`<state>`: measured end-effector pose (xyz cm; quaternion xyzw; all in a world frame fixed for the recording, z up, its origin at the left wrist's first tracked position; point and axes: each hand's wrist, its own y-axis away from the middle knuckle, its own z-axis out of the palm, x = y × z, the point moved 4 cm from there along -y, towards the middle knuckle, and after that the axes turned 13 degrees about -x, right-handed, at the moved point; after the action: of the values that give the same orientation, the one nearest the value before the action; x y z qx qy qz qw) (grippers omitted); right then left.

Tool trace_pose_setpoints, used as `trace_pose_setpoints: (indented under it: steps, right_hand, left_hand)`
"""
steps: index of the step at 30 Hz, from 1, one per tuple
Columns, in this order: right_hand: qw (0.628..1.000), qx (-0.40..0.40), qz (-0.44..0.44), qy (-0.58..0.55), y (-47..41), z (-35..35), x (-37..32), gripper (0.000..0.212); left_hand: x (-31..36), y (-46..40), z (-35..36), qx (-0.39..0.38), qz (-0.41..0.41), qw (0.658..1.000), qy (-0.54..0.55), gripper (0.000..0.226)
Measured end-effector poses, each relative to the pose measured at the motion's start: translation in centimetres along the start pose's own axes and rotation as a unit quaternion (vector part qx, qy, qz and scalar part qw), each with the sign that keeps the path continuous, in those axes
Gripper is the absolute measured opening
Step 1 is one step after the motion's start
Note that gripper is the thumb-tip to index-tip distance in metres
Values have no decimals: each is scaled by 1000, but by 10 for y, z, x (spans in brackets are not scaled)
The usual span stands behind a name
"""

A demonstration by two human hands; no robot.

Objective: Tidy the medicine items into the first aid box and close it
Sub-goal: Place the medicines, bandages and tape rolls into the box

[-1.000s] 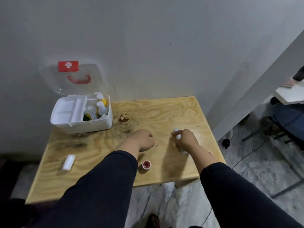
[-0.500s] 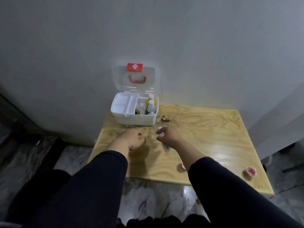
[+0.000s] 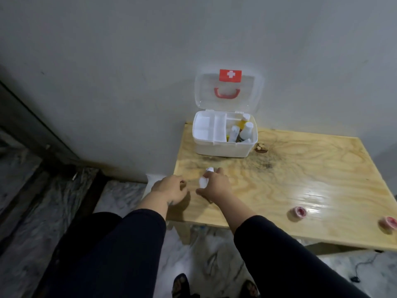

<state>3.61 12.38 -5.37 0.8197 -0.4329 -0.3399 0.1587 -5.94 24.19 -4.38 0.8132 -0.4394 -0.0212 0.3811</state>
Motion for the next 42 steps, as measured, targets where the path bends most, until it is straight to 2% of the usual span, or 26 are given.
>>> trace_pose_setpoints:
  steps: [6,13,16,20,26,28,31,36,39,42]
  right_hand:
    - [998,24,9,-53,10,-10,-10,59]
    - [987,113,-54,-96,29,-84,-42,56]
    - [984,141,-57,-98,22,-114,-51,58]
    - [989,121,-27,-78,-4,-134,-57,55]
    - [996,75,1,-39,-46,-137,-58,60]
    - [996,80,11,-34,-54,-143,-54,55]
    - [994,105,15,-17,-67,-156,-49,42]
    - [994,100,38,3,-78,-159,-44,58]
    - [992,118,54,4,-74,-160,-42,52]
    - [990,135,33,-4,-63,-165,-39,46]
  left_hand:
    - [-13,-1,-12,-14,25,1000,-6,47]
    - [7,-3,-58,23,62,998,-2,51]
    - [16,-13,-77,53,77,995,34,54]
    - [28,-32,-97,94,101,987,77,55]
    - [43,-58,-108,100,138,982,79,78]
    - [47,-66,-111,105,140,981,88,81]
    - [51,-74,-112,100,131,983,79,80]
    - [51,-78,-108,93,110,989,45,73]
    - [51,-72,-110,96,112,989,25,69]
    - [55,-62,-117,101,119,988,-15,68]
